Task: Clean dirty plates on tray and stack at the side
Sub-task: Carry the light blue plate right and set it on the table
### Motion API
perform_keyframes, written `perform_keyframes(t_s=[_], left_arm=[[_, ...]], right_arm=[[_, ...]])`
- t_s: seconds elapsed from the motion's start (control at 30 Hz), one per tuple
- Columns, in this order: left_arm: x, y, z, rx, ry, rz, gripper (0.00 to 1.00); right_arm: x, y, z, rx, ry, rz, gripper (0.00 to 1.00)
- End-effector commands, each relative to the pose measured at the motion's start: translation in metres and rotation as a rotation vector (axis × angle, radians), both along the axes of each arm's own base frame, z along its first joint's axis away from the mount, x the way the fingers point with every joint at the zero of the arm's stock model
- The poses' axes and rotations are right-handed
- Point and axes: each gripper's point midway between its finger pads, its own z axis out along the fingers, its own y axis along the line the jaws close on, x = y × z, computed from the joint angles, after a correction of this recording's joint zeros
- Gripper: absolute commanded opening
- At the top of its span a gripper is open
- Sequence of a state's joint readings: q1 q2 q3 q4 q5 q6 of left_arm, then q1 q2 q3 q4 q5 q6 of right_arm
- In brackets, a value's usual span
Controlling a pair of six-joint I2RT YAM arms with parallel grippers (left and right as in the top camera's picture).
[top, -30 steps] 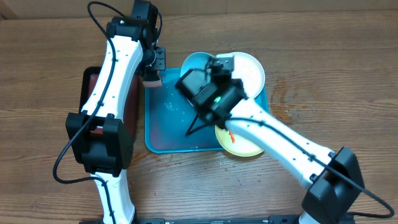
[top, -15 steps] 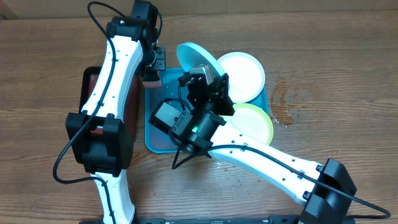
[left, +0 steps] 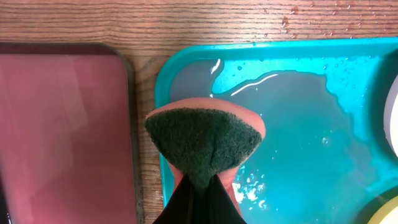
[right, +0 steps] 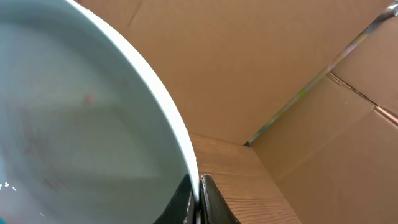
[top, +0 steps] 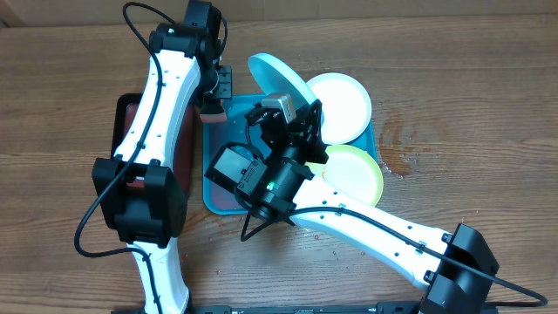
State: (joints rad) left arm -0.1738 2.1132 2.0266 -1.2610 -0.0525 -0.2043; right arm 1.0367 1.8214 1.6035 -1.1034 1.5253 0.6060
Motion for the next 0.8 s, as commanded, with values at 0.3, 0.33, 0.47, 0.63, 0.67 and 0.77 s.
perform_keyframes(t_s=[0.3,0.33,0.47,0.63,0.67,0.77], left_arm=[[0.0,0.005,0.002,-0.005,-0.003,0.024,0.04],[0.0,0.005,0.002,-0.005,-0.003,0.024,0.04],[0.0,0.005,0.002,-0.005,-0.003,0.024,0.04],[0.0,0.005,0.002,-0.006,-0.003,0.024,0.04],[0.0,0.005,0.002,-0.005,-0.003,0.024,0.04],[0.0,0.005,0.002,-0.005,-0.003,0.024,0.04]], right_arm=[[0.004,0.004,-0.041,0.239,0.289,0.072,0.04],[0.005,0.004,-0.05,0.272,0.335,0.075,0.04],[0.01,0.001,-0.086,0.442,0.544,0.077,0.04],[0.022,-0.002,-0.118,0.665,0.812,0.147,0.04],[0.025,0.001,-0.121,0.715,0.864,0.19,0.04],[0.034,0.004,-0.122,0.892,0.973,0.304,0.04]])
